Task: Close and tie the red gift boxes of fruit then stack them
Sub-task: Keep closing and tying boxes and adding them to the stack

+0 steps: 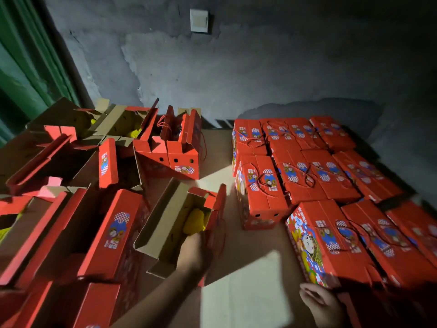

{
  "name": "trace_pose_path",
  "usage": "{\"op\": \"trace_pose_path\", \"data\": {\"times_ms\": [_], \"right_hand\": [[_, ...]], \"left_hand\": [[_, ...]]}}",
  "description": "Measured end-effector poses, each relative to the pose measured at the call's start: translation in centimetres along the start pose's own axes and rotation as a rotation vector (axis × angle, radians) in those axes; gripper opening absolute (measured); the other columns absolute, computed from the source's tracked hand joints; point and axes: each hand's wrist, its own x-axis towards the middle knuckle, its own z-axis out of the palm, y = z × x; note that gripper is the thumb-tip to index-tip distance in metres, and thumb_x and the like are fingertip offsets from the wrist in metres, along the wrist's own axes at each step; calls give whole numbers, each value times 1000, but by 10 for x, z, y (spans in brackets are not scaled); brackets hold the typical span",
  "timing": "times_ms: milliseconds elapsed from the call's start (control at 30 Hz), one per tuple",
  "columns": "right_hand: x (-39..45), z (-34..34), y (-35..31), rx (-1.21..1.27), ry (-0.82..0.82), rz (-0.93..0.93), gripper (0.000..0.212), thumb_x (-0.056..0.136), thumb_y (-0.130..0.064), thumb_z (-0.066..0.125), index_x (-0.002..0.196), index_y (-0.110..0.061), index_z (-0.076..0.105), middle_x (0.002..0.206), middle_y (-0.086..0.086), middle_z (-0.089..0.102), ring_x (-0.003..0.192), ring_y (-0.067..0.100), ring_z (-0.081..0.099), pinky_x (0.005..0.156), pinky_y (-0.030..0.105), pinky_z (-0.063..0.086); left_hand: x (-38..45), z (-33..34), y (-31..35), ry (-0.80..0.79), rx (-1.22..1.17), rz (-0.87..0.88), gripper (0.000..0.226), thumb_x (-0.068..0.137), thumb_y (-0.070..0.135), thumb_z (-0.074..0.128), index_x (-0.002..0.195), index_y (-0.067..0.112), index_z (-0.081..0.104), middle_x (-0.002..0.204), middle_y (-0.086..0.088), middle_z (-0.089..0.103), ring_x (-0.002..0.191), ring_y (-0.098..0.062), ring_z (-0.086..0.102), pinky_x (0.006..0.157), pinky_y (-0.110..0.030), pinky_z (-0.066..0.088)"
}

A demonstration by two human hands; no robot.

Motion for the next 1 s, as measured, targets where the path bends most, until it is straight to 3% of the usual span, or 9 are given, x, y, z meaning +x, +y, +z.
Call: {"op": "trace_pose_path", "data": {"times_ms": [167, 267, 333, 433, 600, 667, 800, 900, 1000], "right_hand": [[-34, 13, -38, 0, -122, -11, 11, 92, 0, 71, 92, -10, 75, 97, 14, 76, 85, 10, 68, 79, 22, 53], [-41, 10, -45, -56, -176, 11, 5, 97, -18, 70, 98, -21, 74, 104, 1, 76, 103, 17, 69, 100, 46, 51], [-45, 15, -53, -61, -211, 16, 8, 99, -22, 67, 103, -20, 74, 107, 5, 76, 105, 23, 69, 99, 50, 51], [-57, 22, -59, -58, -282, 13, 12, 100, -21, 65, 108, -23, 75, 109, 2, 75, 104, 18, 70, 88, 43, 54], [-85, 35, -50, -144, -577, -93, 25, 99, -20, 67, 111, -39, 76, 115, -16, 74, 109, 4, 68, 90, 32, 56], [-92, 40, -39, -230, -668, -195, 30, 97, -19, 70, 114, -44, 75, 121, -17, 71, 115, 0, 64, 96, 26, 52], [-90, 42, -17, -458, -658, -402, 45, 92, -26, 76, 126, -52, 66, 141, -20, 46, 134, -10, 41, 111, 19, 31], [-89, 41, -3, -564, -675, -468, 54, 93, -25, 74, 132, -60, 58, 140, -25, 40, 134, -11, 38, 108, 12, 29], [-88, 40, 8, -603, -721, -497, 61, 94, -18, 71, 138, -55, 53, 131, -16, 49, 126, -1, 50, 109, 16, 36]], "left_hand": [[-73, 13, -23, -89, 97, 95, 31, 96, 39, 54, 71, 24, 43, 81, 1, 71, 82, -25, 70, 64, -32, 43], [-115, 11, -42, -163, 126, 175, 20, 90, 40, 57, 98, 22, 55, 93, 2, 73, 91, -25, 70, 66, -31, 42], [-142, 6, -55, -210, 106, 214, 34, 86, 37, 51, 120, 34, 50, 109, 2, 73, 102, -27, 69, 70, -31, 44], [-176, 3, -77, -263, 206, 248, 54, 88, 35, 44, 139, 45, 30, 123, 2, 68, 107, -30, 68, 80, -39, 54], [-217, -3, -104, -185, 473, 275, 53, 95, 29, 50, 140, 57, 45, 121, 12, 67, 110, -13, 68, 87, -31, 55], [-231, -12, -105, -137, 367, 287, 39, 86, 38, 68, 120, 58, 65, 99, 16, 72, 90, -8, 72, 69, -26, 57], [-250, -21, -112, 15, 155, 34, 39, 105, 50, 44, 121, 29, 73, 123, 8, 69, 117, -9, 63, 95, -20, 42], [-256, -20, -132, 245, -60, -104, 34, 98, 34, 63, 82, 8, 79, 80, -8, 75, 75, -25, 73, 73, -32, 56], [-262, -16, -153, 147, -258, -344, 28, 88, 37, 76, 92, 9, 70, 78, -7, 72, 67, -23, 68, 60, -47, 60]]}}
